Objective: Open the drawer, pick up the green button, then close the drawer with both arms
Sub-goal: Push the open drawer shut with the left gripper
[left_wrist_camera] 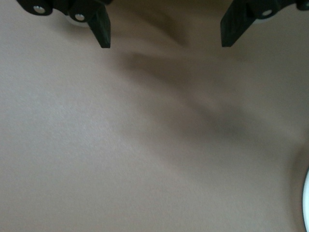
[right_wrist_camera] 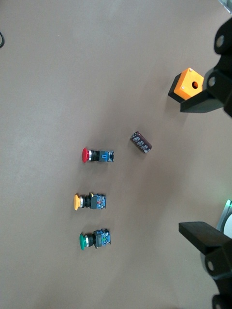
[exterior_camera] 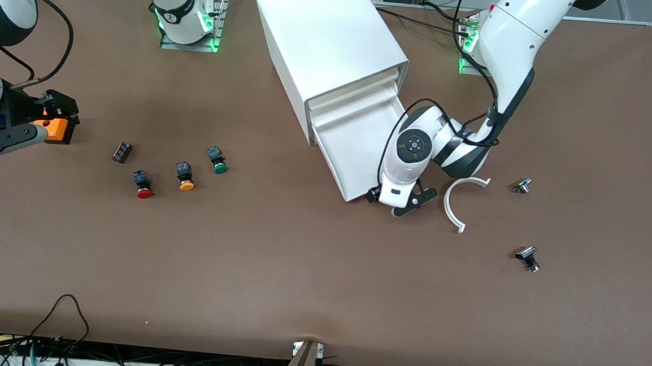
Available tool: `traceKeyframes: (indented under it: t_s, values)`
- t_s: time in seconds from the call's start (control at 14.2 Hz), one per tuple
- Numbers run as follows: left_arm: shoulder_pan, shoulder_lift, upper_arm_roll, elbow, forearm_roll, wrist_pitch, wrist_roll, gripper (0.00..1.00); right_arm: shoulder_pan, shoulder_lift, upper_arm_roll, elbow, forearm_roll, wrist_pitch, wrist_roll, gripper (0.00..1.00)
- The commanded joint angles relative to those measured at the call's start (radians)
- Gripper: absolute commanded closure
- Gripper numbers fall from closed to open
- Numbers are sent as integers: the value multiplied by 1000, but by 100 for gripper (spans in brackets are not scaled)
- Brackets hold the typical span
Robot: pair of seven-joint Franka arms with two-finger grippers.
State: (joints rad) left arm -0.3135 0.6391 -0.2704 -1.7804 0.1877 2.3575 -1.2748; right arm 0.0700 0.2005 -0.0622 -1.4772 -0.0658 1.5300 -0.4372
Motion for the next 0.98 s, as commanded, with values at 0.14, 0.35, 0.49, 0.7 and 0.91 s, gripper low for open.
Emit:
traceKeyframes:
  t_s: [0.14,0.35,0.49,0.7,0.91]
  values:
    - [-1,-85,-64,-102,13,8,-89,0,-9,14,15,14,-22,-7,17,0]
    - [-4,-119,-104,-146,13,8,-139,0,-7,17,15,14,-43,-5,18,0]
    - [-42,-143,-104,-178,12,8,-156,0,-7,28,15,14,-48,-2,17,0]
    - [-79,-156,-108,-212,13,6,-201,0,-7,28,15,14,-48,-4,17,0]
    - [-88,-162,-144,-229,12,5,-237,0,-7,28,15,14,-48,-4,18,0]
